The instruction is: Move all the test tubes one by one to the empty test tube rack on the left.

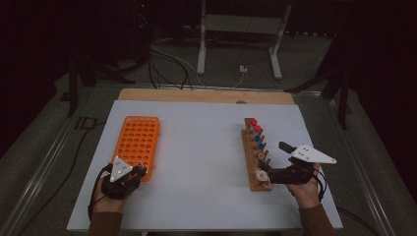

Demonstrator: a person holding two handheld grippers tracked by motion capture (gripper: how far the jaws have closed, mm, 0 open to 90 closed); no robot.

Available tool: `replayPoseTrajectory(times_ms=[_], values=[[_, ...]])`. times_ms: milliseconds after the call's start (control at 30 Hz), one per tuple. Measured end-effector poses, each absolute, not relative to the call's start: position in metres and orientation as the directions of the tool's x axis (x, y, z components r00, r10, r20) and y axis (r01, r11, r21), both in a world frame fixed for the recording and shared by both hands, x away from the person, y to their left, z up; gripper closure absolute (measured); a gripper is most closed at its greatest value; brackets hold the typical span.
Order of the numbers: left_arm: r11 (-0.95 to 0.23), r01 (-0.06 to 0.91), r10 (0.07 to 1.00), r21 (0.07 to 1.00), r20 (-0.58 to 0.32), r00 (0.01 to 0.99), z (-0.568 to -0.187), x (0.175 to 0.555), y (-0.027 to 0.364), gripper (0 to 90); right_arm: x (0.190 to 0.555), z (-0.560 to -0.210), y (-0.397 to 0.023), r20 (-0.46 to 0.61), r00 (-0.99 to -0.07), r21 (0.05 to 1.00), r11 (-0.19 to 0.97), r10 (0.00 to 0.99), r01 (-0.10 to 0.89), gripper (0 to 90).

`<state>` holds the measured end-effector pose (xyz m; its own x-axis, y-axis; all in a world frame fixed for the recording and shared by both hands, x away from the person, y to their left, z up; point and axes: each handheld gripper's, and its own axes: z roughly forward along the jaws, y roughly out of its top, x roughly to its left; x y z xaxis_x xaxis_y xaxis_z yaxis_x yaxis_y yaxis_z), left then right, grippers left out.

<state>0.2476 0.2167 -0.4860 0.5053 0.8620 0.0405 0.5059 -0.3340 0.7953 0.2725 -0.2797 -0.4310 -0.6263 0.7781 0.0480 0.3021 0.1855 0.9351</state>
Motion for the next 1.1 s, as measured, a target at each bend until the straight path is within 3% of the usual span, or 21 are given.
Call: replayPoseTrajectory(times_ms=[167, 367, 400, 433, 500, 633, 733, 900, 933, 967, 1033, 1100], values=[[-0.320, 0.509, 0.866, 0.799, 0.029, 0.499, -0.486, 0.248, 0.217, 74.3, 0.272, -0.431, -0.279, 0.048, -0.628, 0.936, 0.185, 0.777, 0.301, 0.0], [-0.227, 0.463, 0.879, 0.857, -0.025, 0.477, -0.479, 0.244, 0.222, 47.7, 0.272, -0.431, -0.281, 0.051, -0.625, 0.936, 0.182, 0.779, 0.303, 0.0], [-0.208, 0.455, 0.881, 0.866, -0.037, 0.472, -0.478, 0.244, 0.223, 37.1, 0.273, -0.431, -0.282, 0.050, -0.624, 0.934, 0.185, 0.780, 0.306, 0.0], [-0.196, 0.453, 0.883, 0.870, -0.045, 0.468, -0.477, 0.244, 0.223, 37.1, 0.273, -0.431, -0.282, 0.050, -0.624, 0.934, 0.185, 0.780, 0.306, 0.0], [-0.162, 0.452, 0.884, 0.877, -0.075, 0.462, -0.476, 0.245, 0.224, 28.4, 0.274, -0.432, -0.282, 0.052, -0.623, 0.931, 0.188, 0.781, 0.313, 0.0], [-0.100, 0.442, 0.871, 0.891, -0.137, 0.472, -0.471, 0.246, 0.225, 22.2, 0.274, -0.436, -0.280, 0.033, -0.621, 0.921, 0.218, 0.783, 0.324, 2.1], [-0.067, 0.428, 0.858, 0.901, -0.167, 0.485, -0.466, 0.246, 0.224, 22.6, 0.275, -0.440, -0.277, 0.028, -0.635, 0.912, 0.240, 0.772, 0.333, 5.9], [-0.056, 0.393, 0.865, 0.918, -0.152, 0.478, -0.457, 0.246, 0.220, 15.9, 0.278, -0.449, -0.272, 0.022, -0.646, 0.889, 0.280, 0.763, 0.362, 22.4], [-0.053, 0.386, 0.865, 0.921, -0.151, 0.479, -0.455, 0.246, 0.219, 15.8, 0.279, -0.451, -0.270, -0.002, -0.647, 0.880, 0.308, 0.762, 0.360, 35.5], [-0.047, 0.381, 0.865, 0.923, -0.153, 0.478, -0.454, 0.246, 0.218, 15.8, 0.279, -0.451, -0.270, -0.002, -0.647, 0.880, 0.308, 0.762, 0.360, 35.5], [-0.042, 0.375, 0.866, 0.926, -0.154, 0.477, -0.451, 0.246, 0.216, 12.0, 0.281, -0.455, -0.266, -0.030, -0.641, 0.871, 0.335, 0.767, 0.360, 49.1], [-0.050, 0.371, 0.870, 0.927, -0.142, 0.472, -0.449, 0.248, 0.212, 9.7, 0.283, -0.456, -0.264, -0.037, -0.638, 0.867, 0.342, 0.769, 0.362, 52.7]])
